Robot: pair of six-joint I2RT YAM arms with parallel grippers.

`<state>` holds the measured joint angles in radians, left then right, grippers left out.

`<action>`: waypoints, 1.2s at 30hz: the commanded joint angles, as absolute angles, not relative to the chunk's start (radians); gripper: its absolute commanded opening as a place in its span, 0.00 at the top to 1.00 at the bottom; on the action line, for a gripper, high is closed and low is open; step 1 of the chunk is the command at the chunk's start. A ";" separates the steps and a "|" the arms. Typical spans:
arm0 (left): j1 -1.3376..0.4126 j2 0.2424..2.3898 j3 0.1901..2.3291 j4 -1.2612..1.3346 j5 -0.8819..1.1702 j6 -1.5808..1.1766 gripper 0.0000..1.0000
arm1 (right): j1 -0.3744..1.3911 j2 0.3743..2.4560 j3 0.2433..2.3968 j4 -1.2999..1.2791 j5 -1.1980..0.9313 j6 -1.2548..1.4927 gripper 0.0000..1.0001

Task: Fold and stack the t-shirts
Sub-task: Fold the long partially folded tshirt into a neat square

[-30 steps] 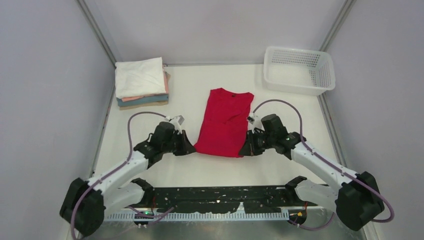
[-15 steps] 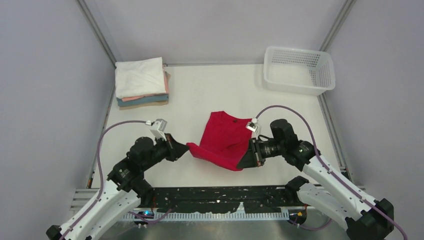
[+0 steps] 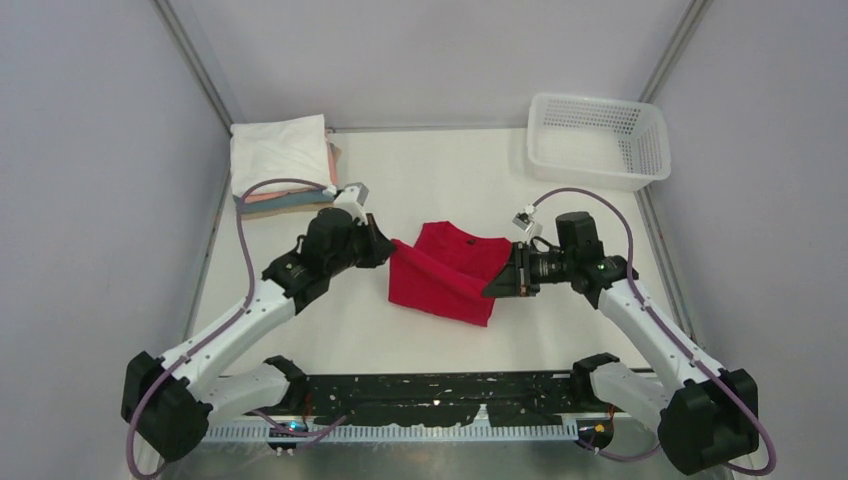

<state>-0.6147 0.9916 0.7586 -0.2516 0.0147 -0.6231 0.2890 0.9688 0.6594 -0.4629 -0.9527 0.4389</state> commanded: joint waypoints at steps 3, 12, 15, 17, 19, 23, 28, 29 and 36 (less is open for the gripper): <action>-0.524 1.213 0.929 -0.117 0.045 -0.588 1.00 | 0.209 1.060 0.759 -0.467 -0.871 0.363 0.94; -0.502 1.501 1.134 -0.134 0.115 -0.549 1.00 | 0.091 1.200 0.796 -0.372 -0.835 0.383 0.94; -0.496 1.589 1.184 -0.116 0.166 -0.546 1.00 | 0.068 1.247 0.807 -0.321 -0.808 0.404 0.94; -0.495 1.657 1.236 -0.120 0.189 -0.539 1.00 | 0.052 1.289 0.821 -0.317 -0.798 0.394 0.94; -0.494 1.720 1.290 -0.142 0.202 -0.535 1.00 | 0.035 1.332 0.832 -0.300 -0.793 0.393 0.94; -0.488 1.819 1.374 -0.172 0.228 -0.531 1.00 | 0.015 1.416 0.849 -0.247 -0.792 0.409 0.94; -0.483 1.895 1.430 -0.191 0.218 -0.540 1.00 | 0.014 1.522 0.895 -0.221 -0.775 0.402 0.91; -0.482 1.907 1.443 -0.196 0.218 -0.541 1.00 | 0.015 1.546 0.907 -0.213 -0.774 0.402 0.91; -0.476 1.995 1.551 -0.294 0.221 -0.532 0.68 | -0.034 1.619 0.963 -0.170 -0.726 0.429 0.12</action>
